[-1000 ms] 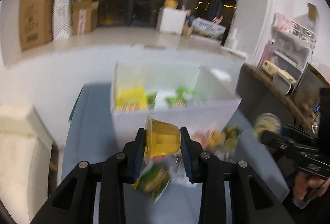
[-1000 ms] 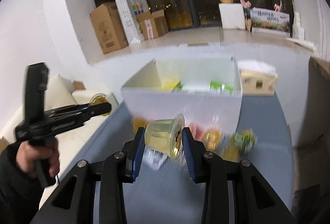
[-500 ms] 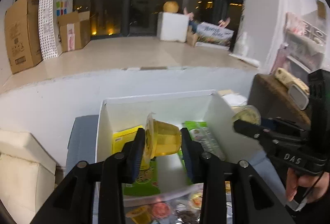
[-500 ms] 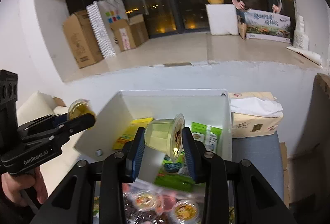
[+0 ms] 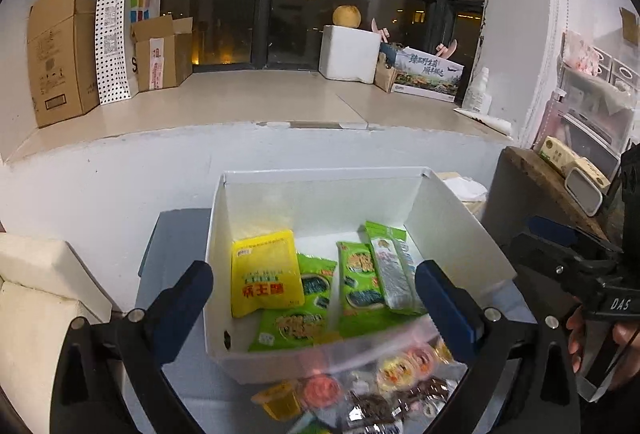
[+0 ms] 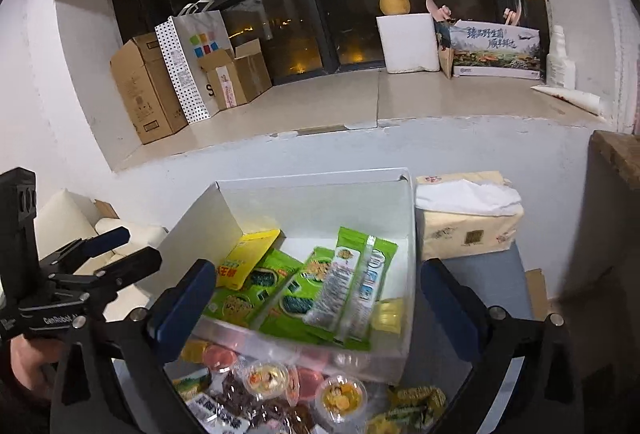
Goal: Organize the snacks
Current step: 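Grasp the green pea snack bag with the right tool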
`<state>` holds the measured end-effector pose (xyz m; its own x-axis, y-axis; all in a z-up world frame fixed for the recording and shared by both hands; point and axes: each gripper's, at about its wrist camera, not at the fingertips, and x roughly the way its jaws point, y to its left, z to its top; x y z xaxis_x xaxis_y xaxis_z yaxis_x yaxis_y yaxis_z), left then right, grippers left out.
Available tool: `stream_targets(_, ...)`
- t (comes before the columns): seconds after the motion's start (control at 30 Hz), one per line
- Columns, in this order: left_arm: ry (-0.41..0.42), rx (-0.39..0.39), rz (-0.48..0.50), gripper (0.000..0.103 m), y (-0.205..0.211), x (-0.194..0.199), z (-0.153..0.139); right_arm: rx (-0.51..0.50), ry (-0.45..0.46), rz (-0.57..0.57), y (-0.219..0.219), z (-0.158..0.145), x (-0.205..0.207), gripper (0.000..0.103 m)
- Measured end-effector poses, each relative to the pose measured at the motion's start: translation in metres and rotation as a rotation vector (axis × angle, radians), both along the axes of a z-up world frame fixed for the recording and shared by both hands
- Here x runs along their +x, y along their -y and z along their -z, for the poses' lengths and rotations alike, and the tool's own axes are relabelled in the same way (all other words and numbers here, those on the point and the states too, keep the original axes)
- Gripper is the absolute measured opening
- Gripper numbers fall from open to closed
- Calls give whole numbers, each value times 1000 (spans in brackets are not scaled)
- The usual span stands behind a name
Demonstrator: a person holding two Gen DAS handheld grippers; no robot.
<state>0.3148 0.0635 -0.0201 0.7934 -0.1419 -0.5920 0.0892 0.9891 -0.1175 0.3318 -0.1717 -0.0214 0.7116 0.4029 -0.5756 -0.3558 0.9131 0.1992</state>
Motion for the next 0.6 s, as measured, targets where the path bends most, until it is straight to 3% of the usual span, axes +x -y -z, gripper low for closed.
stream_targets(0.13, 19, 24, -8, 103, 8, -32, -2, 0, 2, -30, 8, 3, -32, 103)
stream_targets(0.23, 32, -14, -13, 103, 9, -64, 0, -3, 20, -38, 19, 8, -69, 103)
stream_targets(0.4, 46, -29, -14, 103, 14, -130, 18, -11, -24, -90, 43, 37, -128, 103)
stream_targets(0.6, -7, -97, -37, 103, 16, -191, 49, -73, -44, 29, 69, 75, -164, 103)
